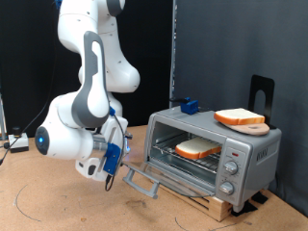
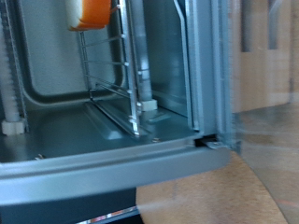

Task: Make a piece of toast with the oven

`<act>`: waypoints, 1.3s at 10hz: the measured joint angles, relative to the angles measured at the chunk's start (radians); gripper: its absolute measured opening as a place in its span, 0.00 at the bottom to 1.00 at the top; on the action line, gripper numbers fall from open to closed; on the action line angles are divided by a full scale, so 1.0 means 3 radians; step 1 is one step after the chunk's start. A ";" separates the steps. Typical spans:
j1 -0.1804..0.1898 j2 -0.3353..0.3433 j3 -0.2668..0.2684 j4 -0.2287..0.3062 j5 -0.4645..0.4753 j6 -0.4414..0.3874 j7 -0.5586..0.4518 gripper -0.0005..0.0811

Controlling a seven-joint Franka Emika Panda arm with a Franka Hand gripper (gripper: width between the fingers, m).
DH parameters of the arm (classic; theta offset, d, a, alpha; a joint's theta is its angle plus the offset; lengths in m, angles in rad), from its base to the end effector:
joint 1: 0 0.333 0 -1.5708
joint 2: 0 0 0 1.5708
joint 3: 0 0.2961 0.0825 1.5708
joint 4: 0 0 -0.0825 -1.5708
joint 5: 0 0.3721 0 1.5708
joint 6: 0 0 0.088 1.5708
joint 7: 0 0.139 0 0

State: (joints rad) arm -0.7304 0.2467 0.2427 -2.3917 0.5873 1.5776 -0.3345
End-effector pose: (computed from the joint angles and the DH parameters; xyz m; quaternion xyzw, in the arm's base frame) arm 0.3460 -0.0896 0.1875 -0.8064 0.1983 0.3342 0.4458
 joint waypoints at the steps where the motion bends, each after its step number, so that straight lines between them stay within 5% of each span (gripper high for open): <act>1: 0.0034 -0.0018 0.0058 -0.0008 0.0022 -0.0033 0.0087 0.99; 8: 0.0051 -0.0512 0.0180 -0.0100 0.0138 -0.0547 -0.0008 0.99; 13: 0.0133 -0.1051 0.0346 -0.0497 0.0283 -0.0682 -0.0051 0.99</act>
State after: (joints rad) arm -0.6904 -0.0686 0.3465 -2.5409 0.6722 1.3731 -0.3499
